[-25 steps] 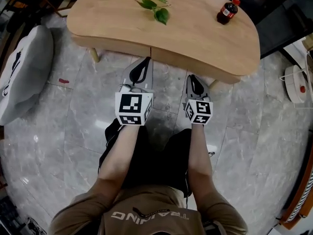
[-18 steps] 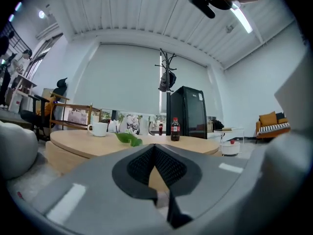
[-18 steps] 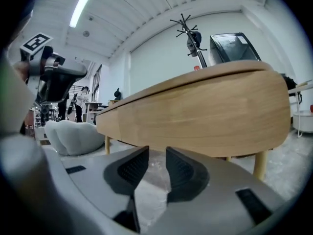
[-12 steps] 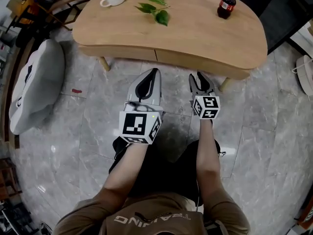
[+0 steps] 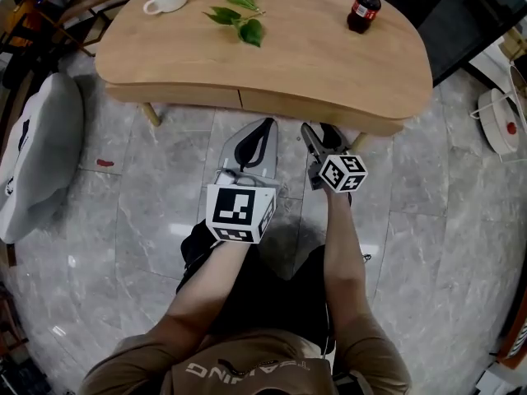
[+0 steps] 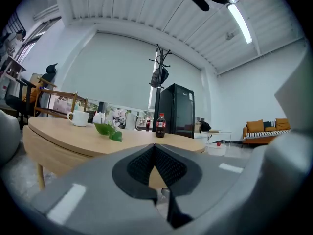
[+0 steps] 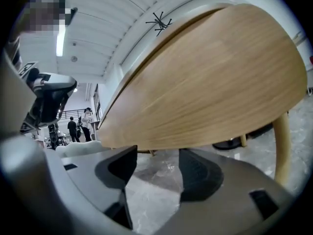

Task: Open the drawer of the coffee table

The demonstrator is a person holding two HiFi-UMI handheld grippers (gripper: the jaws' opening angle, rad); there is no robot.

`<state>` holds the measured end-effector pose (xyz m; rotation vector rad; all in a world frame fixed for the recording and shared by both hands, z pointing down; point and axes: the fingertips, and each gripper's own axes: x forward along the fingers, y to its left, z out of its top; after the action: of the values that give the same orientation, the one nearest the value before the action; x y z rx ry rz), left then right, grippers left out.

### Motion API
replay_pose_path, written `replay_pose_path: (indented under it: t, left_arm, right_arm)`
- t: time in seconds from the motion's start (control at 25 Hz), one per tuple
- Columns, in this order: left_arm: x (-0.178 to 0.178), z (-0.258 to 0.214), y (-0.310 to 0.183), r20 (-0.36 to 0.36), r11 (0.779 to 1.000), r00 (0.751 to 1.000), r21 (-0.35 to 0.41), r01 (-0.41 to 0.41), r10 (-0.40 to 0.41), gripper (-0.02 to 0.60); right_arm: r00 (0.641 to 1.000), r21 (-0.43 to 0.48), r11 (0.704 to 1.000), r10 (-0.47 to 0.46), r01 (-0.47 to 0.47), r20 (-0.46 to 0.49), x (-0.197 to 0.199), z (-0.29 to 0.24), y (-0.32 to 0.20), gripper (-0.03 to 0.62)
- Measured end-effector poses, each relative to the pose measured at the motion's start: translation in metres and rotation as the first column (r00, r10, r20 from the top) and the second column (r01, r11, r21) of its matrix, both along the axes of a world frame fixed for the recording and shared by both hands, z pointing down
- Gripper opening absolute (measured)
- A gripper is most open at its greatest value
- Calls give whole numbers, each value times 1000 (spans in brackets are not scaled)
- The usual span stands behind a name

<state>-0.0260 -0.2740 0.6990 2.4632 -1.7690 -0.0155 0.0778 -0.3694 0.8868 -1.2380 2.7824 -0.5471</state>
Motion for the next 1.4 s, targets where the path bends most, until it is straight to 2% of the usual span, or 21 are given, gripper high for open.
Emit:
replay_pose_path:
  t: [0.12,0.32,0.48,0.56,0.68,0.76,1.04,1.4]
  left_arm:
    - [2,-1,-4,21,1000,1000,2,2,-2,2]
    - [-3,4,-5,47,999,999,-31,13,-11,1]
    - [-3,0,-2,47,1000,999,-19,9,-8,2]
    - [-3,-2,1,49,1000,999,-14,6,-6,2]
    - [-5,-6,6,46,1000,999,-10,10,-10,2]
    - [-8,-6,8,38,1000,999,-13,16,-16,2]
    - [-5,-9,12,56,1000,998,-1,9,-9,2]
    - [-8,-13,17,53,1000,999,-2,8,-8,2]
  right_arm:
    - [999,35,999,-8,9,-43,1,-2,-10,235]
    - [997,70,995,-70,71,-24,0,0,-17,243]
    - [988,66,991,-105,113,-118,0,6,-22,262]
    - [989,67,991,-112,119,-101,-1,5,-22,262]
    - [990,59,988,-141,139,29,3,-4,-20,261]
    - [987,54,989,-144,140,66,4,-7,-19,261]
    - [984,36,983,-179,179,-5,1,-2,-11,259]
    - [979,41,978,-203,204,-35,3,-1,-3,234]
